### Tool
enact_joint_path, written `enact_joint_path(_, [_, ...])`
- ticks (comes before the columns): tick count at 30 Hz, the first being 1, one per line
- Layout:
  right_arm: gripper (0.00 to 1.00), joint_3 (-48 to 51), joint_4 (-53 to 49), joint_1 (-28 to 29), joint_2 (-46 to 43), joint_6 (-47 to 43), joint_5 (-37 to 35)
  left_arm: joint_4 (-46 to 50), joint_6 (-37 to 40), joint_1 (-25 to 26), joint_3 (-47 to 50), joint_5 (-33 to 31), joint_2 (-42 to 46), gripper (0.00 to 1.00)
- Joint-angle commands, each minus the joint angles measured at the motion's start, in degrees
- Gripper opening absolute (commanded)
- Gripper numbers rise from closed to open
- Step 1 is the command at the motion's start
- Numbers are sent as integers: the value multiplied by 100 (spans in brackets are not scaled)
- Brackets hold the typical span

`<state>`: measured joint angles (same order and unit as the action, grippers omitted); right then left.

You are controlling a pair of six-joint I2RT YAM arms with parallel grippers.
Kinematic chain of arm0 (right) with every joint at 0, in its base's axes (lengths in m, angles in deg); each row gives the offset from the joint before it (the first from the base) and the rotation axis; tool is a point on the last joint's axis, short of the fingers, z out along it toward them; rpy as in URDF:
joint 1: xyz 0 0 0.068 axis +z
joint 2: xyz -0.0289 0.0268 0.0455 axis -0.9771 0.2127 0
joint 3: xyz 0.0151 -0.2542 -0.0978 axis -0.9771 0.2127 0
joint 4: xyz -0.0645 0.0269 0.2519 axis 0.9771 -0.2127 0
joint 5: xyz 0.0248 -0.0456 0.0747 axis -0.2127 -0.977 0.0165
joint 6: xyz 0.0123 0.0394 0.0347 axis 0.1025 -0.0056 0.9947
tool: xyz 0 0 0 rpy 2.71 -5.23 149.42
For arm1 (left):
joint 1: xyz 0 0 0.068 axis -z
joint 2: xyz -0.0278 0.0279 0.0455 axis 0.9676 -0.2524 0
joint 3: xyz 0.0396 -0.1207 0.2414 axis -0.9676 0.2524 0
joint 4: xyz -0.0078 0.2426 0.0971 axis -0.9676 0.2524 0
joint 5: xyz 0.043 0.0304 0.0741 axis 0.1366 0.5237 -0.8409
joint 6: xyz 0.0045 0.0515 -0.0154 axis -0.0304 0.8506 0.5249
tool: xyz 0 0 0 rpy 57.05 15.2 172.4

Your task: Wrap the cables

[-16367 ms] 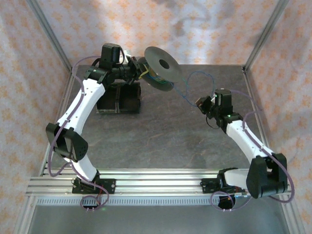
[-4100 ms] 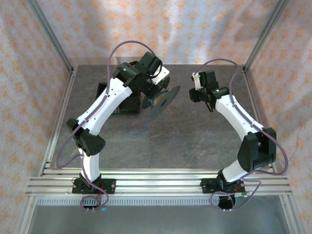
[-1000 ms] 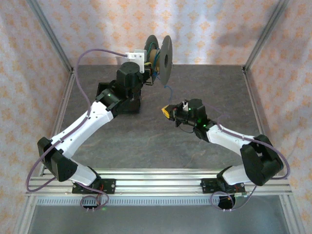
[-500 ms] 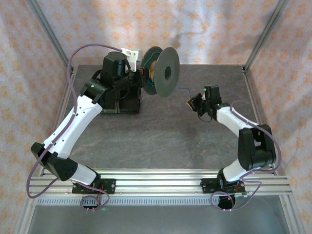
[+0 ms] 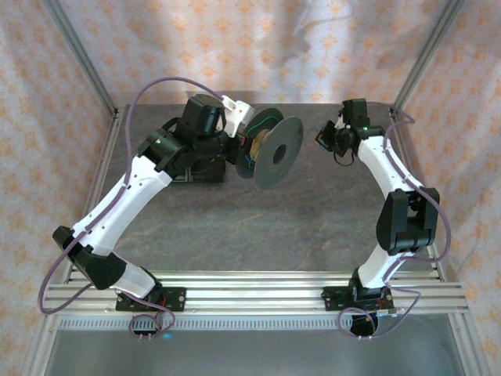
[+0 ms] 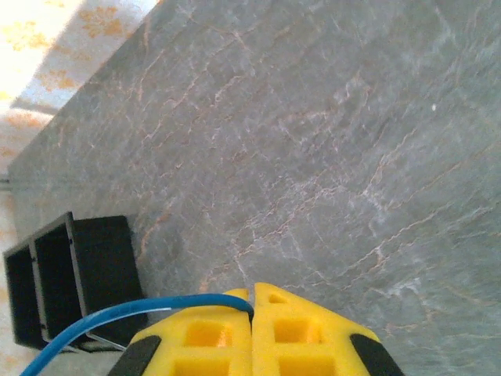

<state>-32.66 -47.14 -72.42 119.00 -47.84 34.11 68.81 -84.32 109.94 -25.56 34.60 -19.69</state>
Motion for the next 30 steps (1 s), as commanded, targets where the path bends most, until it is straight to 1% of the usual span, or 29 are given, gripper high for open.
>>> enact_joint_path(1, [0, -517, -704, -135, 116, -614, -516, 490, 531, 156, -326, -408, -144, 0])
enact_joint_path(4, [0, -862, -942, -135, 93, -806, -545, 737, 755, 309, -433, -793, -413, 0])
enact_joint_path(6, [0, -1065, -1083, -135, 88, -891, -364, 872, 902, 412, -489, -1175, -603, 0])
enact_joint_path(8, [0, -1309, -1235, -135, 92, -918, 29, 1014, 1008, 498, -574, -1659, -815, 0])
enact_joint_path(10, [0, -1539, -1393, -135, 92, -936, 576, 1139, 1063, 561, -693, -2192, -1040, 0])
enact_joint_path(14, [0, -1808, -1601, -130, 57, -799, 1712, 1310, 1055, 562, -996, -2967, -1424, 0])
enact_joint_path(16, [0, -1880, -1591, -102, 44, -689, 2388, 1416, 1006, 560, -1251, -3141, -1643, 0])
enact_joint_path(19, [0, -1966, -1522, 105, -55, -548, 2905, 1609, 818, 561, -1731, -3358, -2009, 0])
enact_joint_path(20, [0, -1987, -1457, 202, -107, -494, 2990, 1670, 716, 562, -1907, -3508, -2137, 0])
enact_joint_path(24, [0, -1990, -1094, 657, -366, -139, 3097, 2008, 307, 564, -2697, -3698, -2753, 0])
enact_joint_path(27, [0, -1966, -1052, 1073, -556, -48, 2888, 2256, -75, 545, -3250, -3933, -3075, 0])
enact_joint_path(30, [0, -1715, -866, 1463, -813, 86, 2603, 2530, -649, 419, -3783, -4002, -3339, 0])
